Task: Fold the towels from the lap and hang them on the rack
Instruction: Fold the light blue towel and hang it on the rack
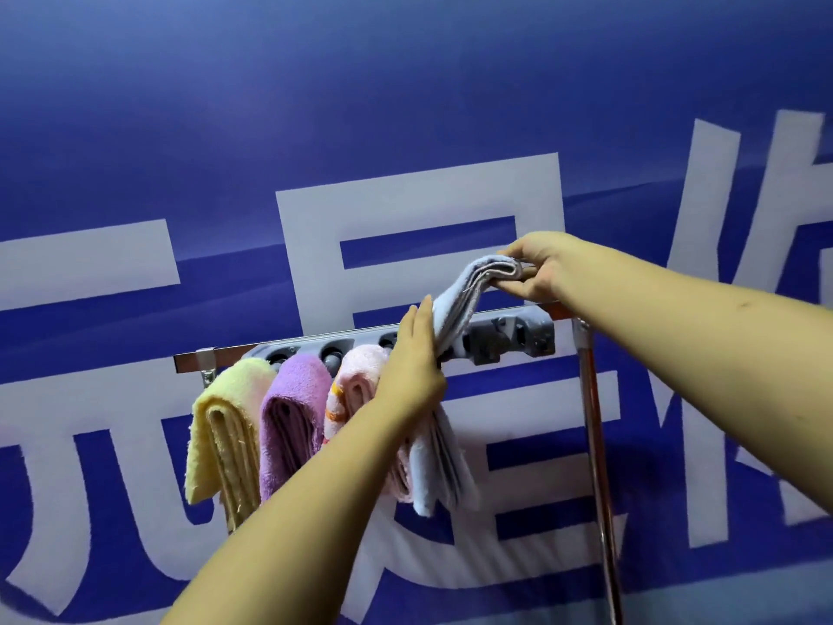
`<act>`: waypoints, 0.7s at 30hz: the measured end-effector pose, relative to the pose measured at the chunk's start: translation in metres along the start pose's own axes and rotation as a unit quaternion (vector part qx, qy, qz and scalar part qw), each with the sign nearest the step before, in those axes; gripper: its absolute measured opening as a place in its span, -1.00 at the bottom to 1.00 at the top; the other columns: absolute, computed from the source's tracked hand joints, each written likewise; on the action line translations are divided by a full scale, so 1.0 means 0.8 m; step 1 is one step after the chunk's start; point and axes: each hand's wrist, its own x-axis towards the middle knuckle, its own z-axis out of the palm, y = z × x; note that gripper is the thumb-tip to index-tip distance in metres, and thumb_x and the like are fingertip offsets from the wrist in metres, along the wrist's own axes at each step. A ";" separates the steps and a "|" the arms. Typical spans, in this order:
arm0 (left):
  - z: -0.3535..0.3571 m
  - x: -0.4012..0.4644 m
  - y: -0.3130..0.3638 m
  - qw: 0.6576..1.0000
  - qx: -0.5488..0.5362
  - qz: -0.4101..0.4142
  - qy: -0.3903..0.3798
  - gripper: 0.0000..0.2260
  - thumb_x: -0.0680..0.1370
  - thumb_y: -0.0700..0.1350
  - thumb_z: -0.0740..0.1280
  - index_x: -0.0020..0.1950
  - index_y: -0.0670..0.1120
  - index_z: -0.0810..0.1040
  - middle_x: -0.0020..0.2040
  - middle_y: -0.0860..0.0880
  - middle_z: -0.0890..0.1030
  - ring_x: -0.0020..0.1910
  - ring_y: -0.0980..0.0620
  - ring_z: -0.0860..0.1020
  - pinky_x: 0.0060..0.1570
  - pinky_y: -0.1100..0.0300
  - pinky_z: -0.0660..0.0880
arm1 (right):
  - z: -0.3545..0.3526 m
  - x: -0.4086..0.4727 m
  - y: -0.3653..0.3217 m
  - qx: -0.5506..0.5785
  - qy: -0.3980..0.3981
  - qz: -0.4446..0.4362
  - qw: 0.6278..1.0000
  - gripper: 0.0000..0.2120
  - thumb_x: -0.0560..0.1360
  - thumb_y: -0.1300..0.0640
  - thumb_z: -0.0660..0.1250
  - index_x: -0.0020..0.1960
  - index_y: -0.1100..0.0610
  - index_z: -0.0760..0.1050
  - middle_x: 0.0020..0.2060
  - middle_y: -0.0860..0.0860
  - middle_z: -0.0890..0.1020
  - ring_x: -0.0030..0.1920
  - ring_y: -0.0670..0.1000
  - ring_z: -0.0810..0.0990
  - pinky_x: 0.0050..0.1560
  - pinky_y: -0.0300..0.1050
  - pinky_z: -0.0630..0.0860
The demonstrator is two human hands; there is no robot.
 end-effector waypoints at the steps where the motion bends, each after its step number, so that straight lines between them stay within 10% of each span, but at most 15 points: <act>1: -0.006 0.000 -0.001 1.000 0.009 0.005 -0.015 -0.23 0.43 -0.40 0.27 0.55 -0.08 0.01 0.54 -0.11 0.13 0.51 -0.05 0.13 0.30 0.36 0.06 | -0.010 -0.001 0.002 0.003 0.008 0.009 1.000 -0.87 0.54 0.40 0.16 -0.10 0.40 0.47 -0.02 0.21 0.61 0.19 0.09 0.58 0.27 -0.10 0.44; 6: -0.040 -0.005 0.003 0.998 0.051 0.041 -0.023 -0.34 0.43 -0.20 0.46 0.46 -0.15 0.23 0.39 -0.15 0.31 0.35 -0.09 0.34 0.15 0.33 0.22 | -0.052 -0.003 0.022 -0.026 0.034 0.034 0.999 -0.79 0.54 0.40 0.14 -0.26 0.37 0.40 -0.29 0.21 0.48 0.03 0.07 0.57 0.24 -0.15 0.45; 10: -0.061 -0.014 0.003 0.986 0.140 0.093 0.024 -0.51 0.37 -0.05 0.52 0.15 -0.24 0.41 0.08 -0.19 0.44 0.00 -0.17 0.43 -0.09 0.03 0.40 | -0.076 -0.017 0.048 -0.032 0.026 0.061 0.997 -0.91 0.53 0.41 0.17 -0.05 0.40 0.45 -0.18 0.28 0.53 -0.03 0.17 0.61 -0.16 -0.01 0.62; 16: -0.083 -0.030 0.015 0.960 0.254 0.096 0.060 -0.79 0.51 -0.11 0.31 0.06 -0.21 0.45 0.00 -0.16 0.50 -0.11 -0.23 0.50 -0.29 0.08 0.26 | -0.086 -0.040 0.100 0.016 0.039 0.050 0.998 -0.78 0.53 0.42 0.16 0.16 0.39 0.43 0.04 0.25 0.54 0.18 0.11 0.56 0.09 -0.03 0.52; 21: -0.081 -0.033 0.016 0.953 0.279 0.108 0.040 -0.80 0.51 -0.09 0.30 0.09 -0.15 0.48 0.05 -0.13 0.54 -0.06 -0.21 0.54 -0.26 0.10 0.31 | -0.096 -0.040 0.150 0.030 0.061 0.067 0.995 -0.84 0.54 0.44 0.15 0.09 0.41 0.43 -0.11 0.26 0.54 -0.23 0.10 0.53 0.09 0.04 0.48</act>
